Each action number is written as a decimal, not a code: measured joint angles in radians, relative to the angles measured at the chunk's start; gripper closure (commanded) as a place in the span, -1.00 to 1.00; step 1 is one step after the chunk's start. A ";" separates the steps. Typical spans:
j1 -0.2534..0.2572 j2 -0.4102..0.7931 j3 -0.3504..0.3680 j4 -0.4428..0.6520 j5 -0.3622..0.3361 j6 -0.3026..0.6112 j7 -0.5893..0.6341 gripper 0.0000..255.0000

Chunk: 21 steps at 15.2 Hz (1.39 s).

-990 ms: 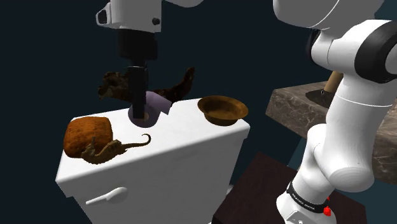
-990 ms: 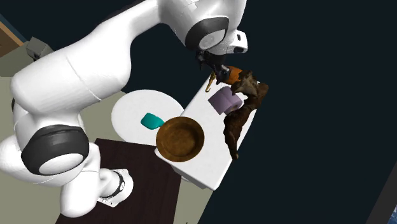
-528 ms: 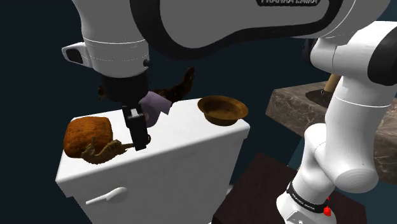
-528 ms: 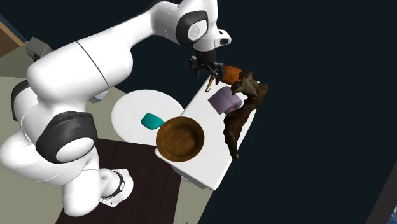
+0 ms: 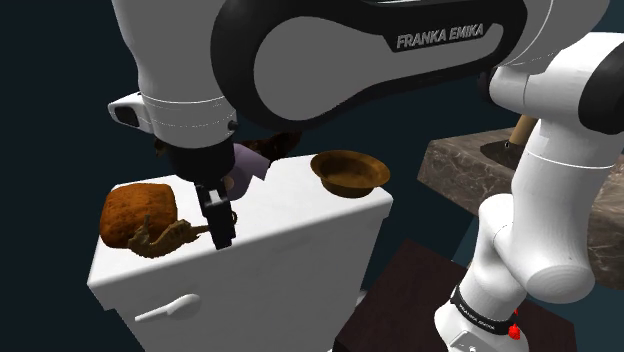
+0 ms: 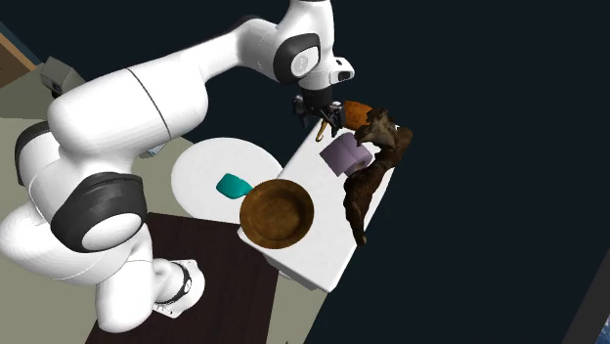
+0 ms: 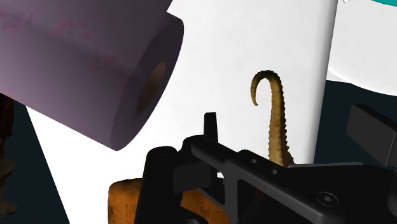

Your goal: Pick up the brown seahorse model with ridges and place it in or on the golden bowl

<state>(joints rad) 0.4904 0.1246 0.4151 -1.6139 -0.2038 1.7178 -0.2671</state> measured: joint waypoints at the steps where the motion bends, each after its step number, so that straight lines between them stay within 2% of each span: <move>1: 0.000 0.000 0.000 -0.001 0.000 0.001 0.000 -1.00; 3: 0.000 0.000 0.000 -0.001 0.000 0.001 0.000 -1.00; 4: 0.000 0.000 0.000 -0.001 0.000 0.001 0.000 1.00; 14: 0.000 0.000 0.000 -0.001 0.000 0.001 0.000 1.00; 21: 0.007 0.012 0.004 0.091 -0.003 -0.080 -0.006 1.00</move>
<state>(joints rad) 0.4974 0.1362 0.4187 -1.5230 -0.2072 1.6378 -0.2732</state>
